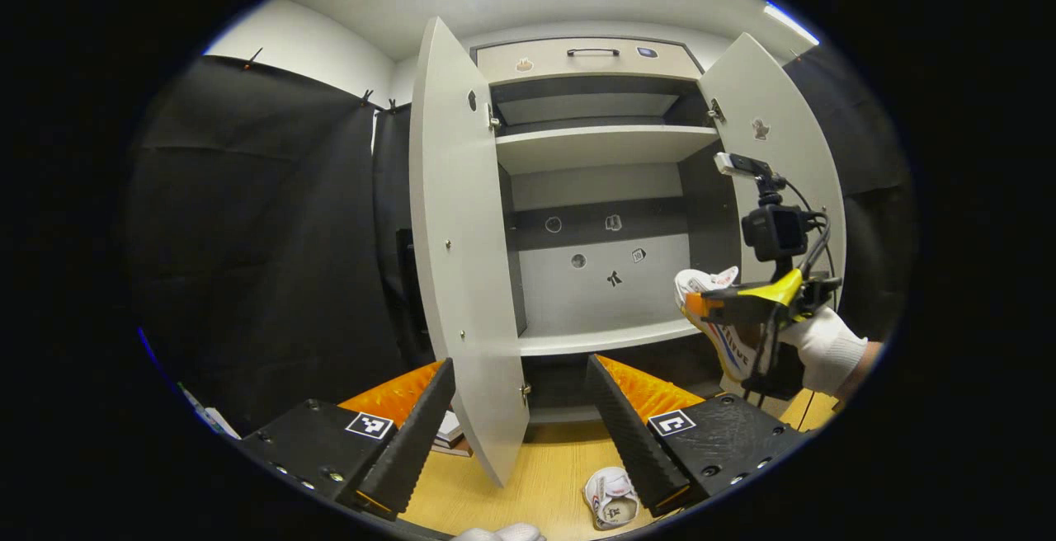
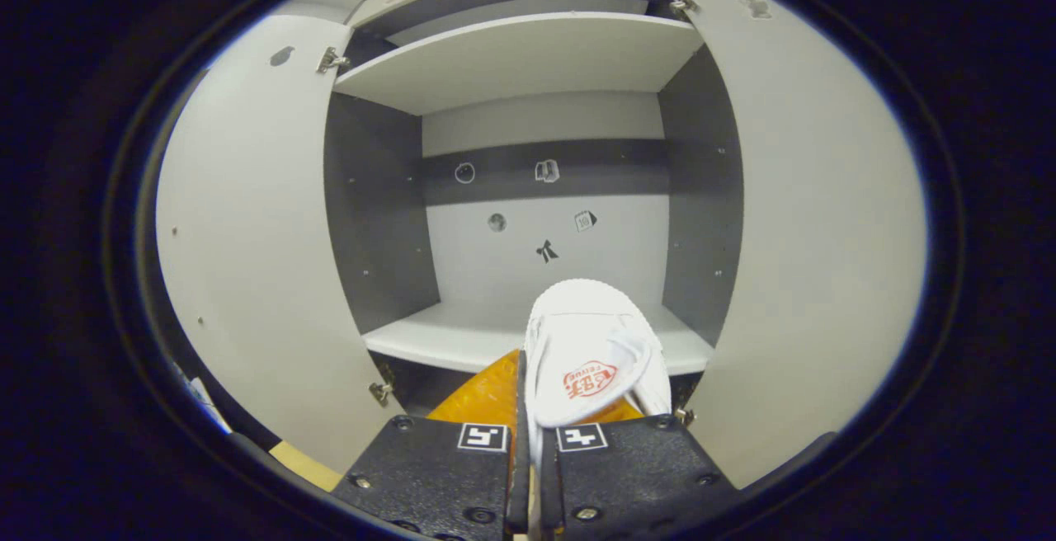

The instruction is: Grab one shoe with the right hand and put it into the shoe cabinet, grab the other shoe with the left hand and put it into the shoe cabinet; then close the right door with the right hand and the left door with the left hand.

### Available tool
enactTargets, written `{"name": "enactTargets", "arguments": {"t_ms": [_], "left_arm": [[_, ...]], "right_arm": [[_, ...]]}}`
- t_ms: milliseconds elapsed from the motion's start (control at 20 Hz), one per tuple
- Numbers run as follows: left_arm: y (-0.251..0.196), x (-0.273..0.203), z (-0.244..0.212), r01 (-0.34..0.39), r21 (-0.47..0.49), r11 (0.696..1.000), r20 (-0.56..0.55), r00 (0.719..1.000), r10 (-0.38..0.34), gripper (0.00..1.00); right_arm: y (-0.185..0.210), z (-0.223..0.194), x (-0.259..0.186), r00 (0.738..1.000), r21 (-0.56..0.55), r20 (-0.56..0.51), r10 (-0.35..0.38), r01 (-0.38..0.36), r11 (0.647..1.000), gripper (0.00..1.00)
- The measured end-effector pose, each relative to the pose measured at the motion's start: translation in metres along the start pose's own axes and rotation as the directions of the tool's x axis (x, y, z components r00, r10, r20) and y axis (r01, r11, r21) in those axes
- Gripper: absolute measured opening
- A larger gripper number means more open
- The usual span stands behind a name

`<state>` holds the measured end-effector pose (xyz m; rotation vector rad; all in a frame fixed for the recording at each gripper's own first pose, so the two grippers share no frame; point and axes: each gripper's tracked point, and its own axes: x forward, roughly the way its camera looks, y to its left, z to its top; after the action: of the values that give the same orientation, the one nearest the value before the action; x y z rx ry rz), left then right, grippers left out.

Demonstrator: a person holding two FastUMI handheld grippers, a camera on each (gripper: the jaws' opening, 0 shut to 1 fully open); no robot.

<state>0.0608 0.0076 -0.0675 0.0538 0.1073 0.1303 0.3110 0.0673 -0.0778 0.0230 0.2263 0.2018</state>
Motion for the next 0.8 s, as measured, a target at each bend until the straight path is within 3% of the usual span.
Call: {"name": "enactTargets", "arguments": {"t_ms": [350,600,800], "left_arm": [[0.0,0.011,0.008,-0.074,0.008,0.997,-0.014,0.997,0.074,0.96],[0.009,0.011,0.009,-0.145,0.003,0.989,-0.021,0.989,0.145,0.96],[0.012,0.014,0.005,-0.173,-0.002,0.985,-0.038,0.984,0.173,0.96]], "right_arm": [[-0.009,0.052,0.105,1.0,-0.036,0.003,-0.024,0.024,0.999,0.06],[-0.013,0.025,0.177,0.989,-0.065,-0.145,-0.042,0.033,0.997,0.06],[-0.019,-0.007,0.201,0.954,-0.027,-0.292,-0.061,0.056,0.998,0.11]]}}
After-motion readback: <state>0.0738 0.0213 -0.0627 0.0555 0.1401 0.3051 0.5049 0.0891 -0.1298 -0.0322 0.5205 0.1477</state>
